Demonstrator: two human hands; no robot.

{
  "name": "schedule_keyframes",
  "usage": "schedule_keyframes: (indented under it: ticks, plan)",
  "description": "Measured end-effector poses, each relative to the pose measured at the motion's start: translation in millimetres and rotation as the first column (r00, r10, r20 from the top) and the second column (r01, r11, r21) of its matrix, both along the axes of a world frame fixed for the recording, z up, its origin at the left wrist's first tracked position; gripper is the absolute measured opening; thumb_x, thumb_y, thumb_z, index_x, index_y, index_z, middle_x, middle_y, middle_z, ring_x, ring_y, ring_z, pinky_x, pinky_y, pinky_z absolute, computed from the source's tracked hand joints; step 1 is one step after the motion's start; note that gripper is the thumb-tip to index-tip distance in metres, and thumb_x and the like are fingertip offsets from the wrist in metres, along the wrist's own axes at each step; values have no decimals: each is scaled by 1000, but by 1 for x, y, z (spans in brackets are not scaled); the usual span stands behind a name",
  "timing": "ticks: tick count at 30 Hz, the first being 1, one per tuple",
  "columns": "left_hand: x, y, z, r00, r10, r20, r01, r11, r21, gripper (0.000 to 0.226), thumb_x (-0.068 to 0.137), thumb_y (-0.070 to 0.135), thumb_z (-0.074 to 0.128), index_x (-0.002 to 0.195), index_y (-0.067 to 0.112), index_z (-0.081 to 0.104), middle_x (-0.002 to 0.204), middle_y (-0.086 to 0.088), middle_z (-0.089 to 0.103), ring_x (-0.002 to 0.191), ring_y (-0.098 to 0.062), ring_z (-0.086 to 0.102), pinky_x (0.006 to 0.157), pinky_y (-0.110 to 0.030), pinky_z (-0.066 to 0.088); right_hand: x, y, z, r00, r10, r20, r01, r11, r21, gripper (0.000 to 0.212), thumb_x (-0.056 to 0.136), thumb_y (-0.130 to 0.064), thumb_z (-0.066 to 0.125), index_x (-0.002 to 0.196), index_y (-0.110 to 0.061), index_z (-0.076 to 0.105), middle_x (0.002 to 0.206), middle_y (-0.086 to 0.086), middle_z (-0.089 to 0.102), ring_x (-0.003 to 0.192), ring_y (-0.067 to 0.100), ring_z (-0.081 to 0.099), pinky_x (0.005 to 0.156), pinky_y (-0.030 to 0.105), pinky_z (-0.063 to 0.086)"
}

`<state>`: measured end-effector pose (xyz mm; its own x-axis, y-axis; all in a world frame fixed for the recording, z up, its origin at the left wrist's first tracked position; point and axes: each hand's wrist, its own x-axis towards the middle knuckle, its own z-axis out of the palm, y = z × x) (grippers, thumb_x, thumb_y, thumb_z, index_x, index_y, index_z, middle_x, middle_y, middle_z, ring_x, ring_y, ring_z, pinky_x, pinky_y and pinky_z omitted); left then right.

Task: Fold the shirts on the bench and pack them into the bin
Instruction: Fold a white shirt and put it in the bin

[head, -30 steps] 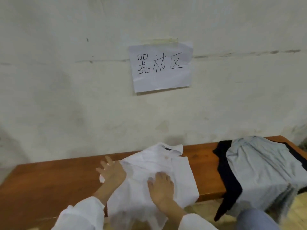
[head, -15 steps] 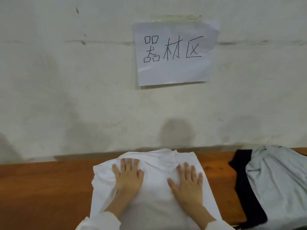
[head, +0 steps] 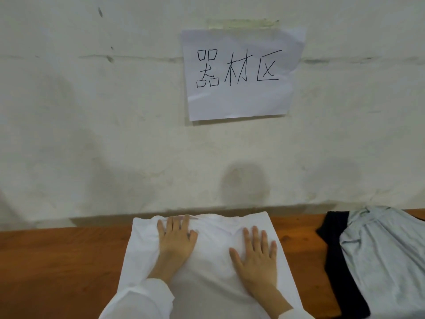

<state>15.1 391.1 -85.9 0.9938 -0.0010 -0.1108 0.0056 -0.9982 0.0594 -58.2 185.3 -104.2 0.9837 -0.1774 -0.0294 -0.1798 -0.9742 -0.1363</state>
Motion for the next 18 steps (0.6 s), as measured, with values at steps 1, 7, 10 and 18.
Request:
schedule_keyframes:
  ticks: [1, 7, 10, 18]
  plan:
    - [-6, 0, 2, 1000, -15, 21, 15, 1000, 4, 90, 69, 46, -9, 148, 24, 29, 152, -2, 30, 141, -24, 24, 109, -48, -13, -6, 0, 1, 1000, -24, 8, 24, 1000, -20, 85, 80, -78, -7, 148, -26, -11, 157, 2, -10, 142, 27, -12, 109, 42, -22]
    - [-53, -14, -22, 749, -540, 384, 594, 804, -27, 45, 96, 20, 28, 120, 14, 66, 124, -7, 63, 118, -25, 55, 106, -42, 32, -23, 4, -9, 999, -17, 36, 16, 1000, 18, 72, 89, -68, 24, 133, -19, 53, 140, 9, 50, 139, 29, 20, 111, 45, 10]
    - [-37, -28, -1, 763, -495, 414, 584, 804, -114, 31, 84, 29, 42, 110, 24, 59, 108, 4, 58, 97, -15, 57, 91, -35, 37, -23, 5, -8, 999, -26, 39, 26, 1000, 18, 73, 89, -68, 25, 133, -17, 53, 142, 9, 48, 140, 23, 14, 113, 45, 8]
    - [29, -71, 58, 977, -197, 82, 214, 888, -408, 22, 99, 24, 37, 110, 15, 54, 104, -13, 66, 98, -31, 62, 75, -29, 46, -24, 4, -5, 999, -41, 26, 40, 998, 38, 68, 89, -66, 22, 137, -23, 43, 142, 9, 49, 136, 31, 26, 111, 44, 9]
